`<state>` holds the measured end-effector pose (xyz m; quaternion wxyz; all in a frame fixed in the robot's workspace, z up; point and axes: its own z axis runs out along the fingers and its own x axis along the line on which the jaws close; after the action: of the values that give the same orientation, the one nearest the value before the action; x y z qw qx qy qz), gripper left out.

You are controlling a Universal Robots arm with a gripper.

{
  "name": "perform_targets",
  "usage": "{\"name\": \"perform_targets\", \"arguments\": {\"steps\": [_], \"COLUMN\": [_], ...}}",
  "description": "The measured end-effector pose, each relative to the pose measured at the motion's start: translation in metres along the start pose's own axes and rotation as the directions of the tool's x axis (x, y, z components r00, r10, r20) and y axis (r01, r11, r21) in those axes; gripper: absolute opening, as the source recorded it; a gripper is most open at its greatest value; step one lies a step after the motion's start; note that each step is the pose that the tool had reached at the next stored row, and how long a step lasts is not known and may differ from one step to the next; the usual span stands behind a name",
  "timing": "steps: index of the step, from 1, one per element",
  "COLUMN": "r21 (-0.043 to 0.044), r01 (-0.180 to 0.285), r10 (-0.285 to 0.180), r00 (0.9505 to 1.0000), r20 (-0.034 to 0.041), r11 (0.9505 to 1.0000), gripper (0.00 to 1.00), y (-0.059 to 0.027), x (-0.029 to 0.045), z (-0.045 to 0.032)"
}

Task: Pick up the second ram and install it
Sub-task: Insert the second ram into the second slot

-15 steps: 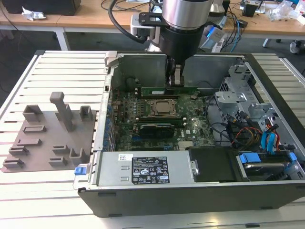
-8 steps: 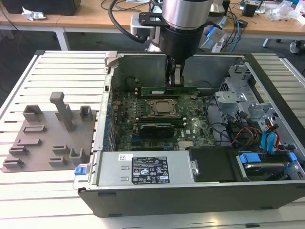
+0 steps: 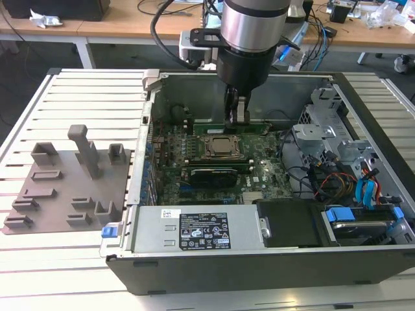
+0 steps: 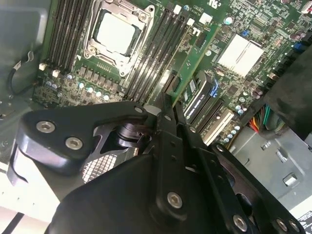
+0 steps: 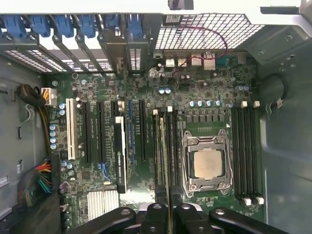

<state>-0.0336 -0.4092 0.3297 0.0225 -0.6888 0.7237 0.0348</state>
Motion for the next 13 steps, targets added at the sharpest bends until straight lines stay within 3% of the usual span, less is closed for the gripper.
{"name": "perform_targets", "arguments": {"steps": [13], "r21": [0.0], "r01": [0.0], "r10": [0.0], "r00": [1.0], "r20": [0.0], "r11": [1.0], "gripper": [0.14], "y": [-0.0024], "x": [0.0017], "z": [0.022]}}
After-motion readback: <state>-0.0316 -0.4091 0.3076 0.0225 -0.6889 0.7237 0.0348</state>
